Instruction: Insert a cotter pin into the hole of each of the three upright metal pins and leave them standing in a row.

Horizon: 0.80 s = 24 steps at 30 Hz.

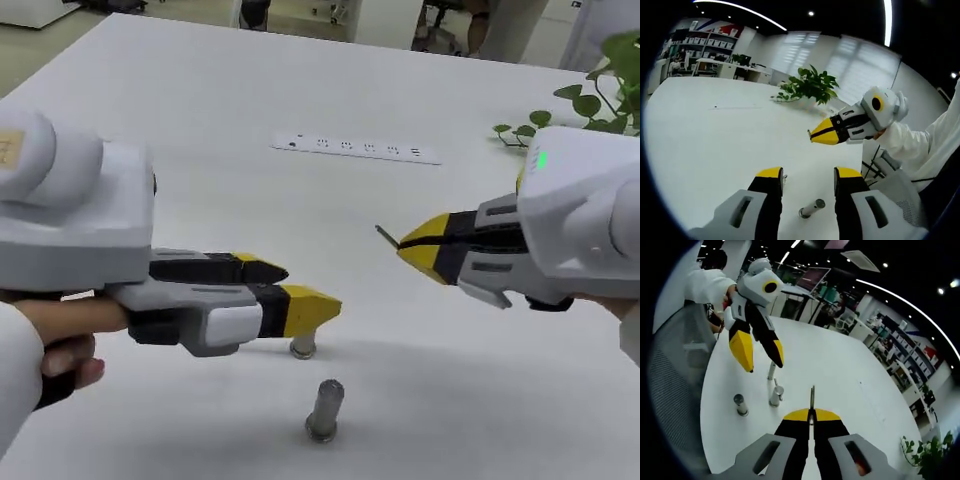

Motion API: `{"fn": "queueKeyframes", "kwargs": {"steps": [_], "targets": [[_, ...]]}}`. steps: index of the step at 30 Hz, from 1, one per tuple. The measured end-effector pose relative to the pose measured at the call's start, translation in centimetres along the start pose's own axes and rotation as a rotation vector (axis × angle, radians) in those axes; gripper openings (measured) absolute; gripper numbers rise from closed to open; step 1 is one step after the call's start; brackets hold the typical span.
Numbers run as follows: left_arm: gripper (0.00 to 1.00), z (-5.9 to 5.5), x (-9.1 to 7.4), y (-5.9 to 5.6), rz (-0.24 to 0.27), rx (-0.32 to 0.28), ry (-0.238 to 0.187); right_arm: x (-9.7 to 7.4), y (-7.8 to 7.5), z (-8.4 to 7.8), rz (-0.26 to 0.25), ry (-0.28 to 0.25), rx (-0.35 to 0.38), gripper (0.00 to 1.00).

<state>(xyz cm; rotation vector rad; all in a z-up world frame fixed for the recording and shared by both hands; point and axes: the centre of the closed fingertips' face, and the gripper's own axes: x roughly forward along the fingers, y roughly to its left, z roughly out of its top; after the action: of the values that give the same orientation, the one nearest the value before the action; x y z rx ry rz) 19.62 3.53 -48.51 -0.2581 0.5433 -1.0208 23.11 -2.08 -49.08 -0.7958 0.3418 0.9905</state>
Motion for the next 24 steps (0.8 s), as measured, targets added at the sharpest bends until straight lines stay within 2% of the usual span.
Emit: {"fn": "queueKeyframes", "kwargs": {"steps": [2,4,10,11,16,19,24], "targets": [[0.33,0.2,0.5,-0.3,-0.018,-0.006,-0.003,0.1,0.5,-0.1,-0.004,0.004,-0.010,0.00],[0.28,0.5,1.2,-0.7,-0.042,-0.040,-0.004,0.1,1.2,0.3,-0.003,-0.010,-0.006,0.00],[0.19,0.4,2.3,-1.1,-0.055,-0.058,0.019,0.3,2.5,0.7,-0.011,-0.016,-0.043,0.00],[0.16,0.4,2.6,-1.1,-0.060,-0.083,0.015,0.4,2.8,0.5,-0.014,-0.002,-0.066,0.00],[0.12,0.0,3.3,-1.1,-0.055,-0.099,0.034,0.2,3.4,0.8,-0.007,-0.019,-0.068,0.00],[0.07,0.1,3.3,-1.2,-0.058,-0.105,0.029,0.0,3.4,1.0,-0.009,-0.022,-0.084,0.00],[0.05,0.2,3.4,-1.2,-0.057,-0.117,0.024,-0.2,3.3,1.2,-0.029,-0.022,-0.100,0.00]]}}
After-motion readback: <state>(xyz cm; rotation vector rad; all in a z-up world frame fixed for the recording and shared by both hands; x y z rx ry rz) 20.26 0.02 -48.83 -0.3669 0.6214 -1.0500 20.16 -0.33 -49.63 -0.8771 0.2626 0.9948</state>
